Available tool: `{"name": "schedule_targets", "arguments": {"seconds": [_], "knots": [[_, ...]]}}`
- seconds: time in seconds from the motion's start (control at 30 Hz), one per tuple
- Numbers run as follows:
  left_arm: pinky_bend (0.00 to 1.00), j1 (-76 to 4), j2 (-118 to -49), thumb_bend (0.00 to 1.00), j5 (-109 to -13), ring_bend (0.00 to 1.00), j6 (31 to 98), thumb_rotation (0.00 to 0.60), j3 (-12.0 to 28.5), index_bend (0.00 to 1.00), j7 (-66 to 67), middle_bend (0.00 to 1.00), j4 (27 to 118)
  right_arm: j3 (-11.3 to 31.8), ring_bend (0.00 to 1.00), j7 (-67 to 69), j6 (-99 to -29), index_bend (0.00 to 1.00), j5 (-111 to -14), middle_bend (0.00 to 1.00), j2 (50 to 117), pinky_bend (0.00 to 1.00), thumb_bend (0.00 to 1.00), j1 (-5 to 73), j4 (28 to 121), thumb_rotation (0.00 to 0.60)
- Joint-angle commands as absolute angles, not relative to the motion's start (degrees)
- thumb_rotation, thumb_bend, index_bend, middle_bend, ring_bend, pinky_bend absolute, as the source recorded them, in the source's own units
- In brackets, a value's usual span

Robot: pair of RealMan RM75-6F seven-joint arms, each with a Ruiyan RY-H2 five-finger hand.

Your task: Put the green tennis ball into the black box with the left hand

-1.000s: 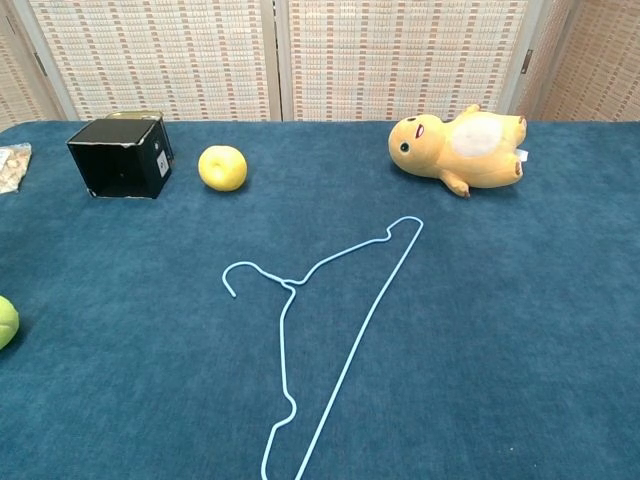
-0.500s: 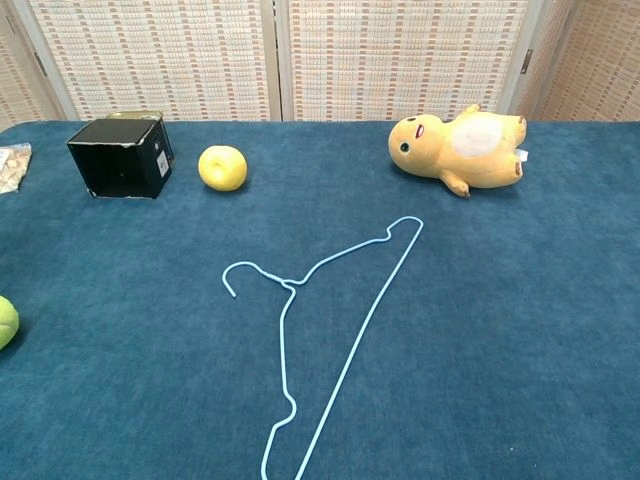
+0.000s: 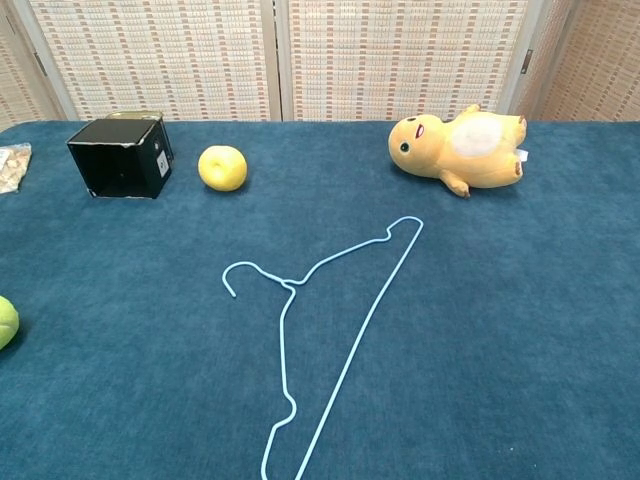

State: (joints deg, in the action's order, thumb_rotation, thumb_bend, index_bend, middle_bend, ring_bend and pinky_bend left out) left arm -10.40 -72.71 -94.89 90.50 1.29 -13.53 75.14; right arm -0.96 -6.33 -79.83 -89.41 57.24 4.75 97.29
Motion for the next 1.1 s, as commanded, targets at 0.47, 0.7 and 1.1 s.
{"name": "schedule_targets", "arguments": {"seconds": [0.47, 0.7, 1.1], "knots": [[1.00, 0.24, -98.58, 0.83, -101.62, 1.00, 96.44, 0.600, -7.71, 1.00, -11.51, 1.00, 45.99, -1.50, 0.00, -6.21, -79.78, 0.00, -90.44, 0.00, 57.12, 0.00, 0.00, 4.86, 97.26, 0.600], [1.00, -2.06, -106.61, 0.84, -100.30, 1.00, 96.69, 0.600, -5.59, 1.00, -19.30, 1.00, 29.31, -1.76, 0.00, -6.76, -79.55, 0.00, -91.41, 0.00, 57.00, 0.00, 0.00, 5.20, 97.70, 0.600], [1.00, -3.35, -109.61, 0.85, -98.69, 1.00, 95.80, 0.600, -5.46, 1.00, -23.53, 1.00, 21.23, -2.26, 0.00, -7.48, -78.92, 0.00, -92.02, 0.00, 56.85, 0.00, 0.00, 5.50, 98.11, 0.600]]}}
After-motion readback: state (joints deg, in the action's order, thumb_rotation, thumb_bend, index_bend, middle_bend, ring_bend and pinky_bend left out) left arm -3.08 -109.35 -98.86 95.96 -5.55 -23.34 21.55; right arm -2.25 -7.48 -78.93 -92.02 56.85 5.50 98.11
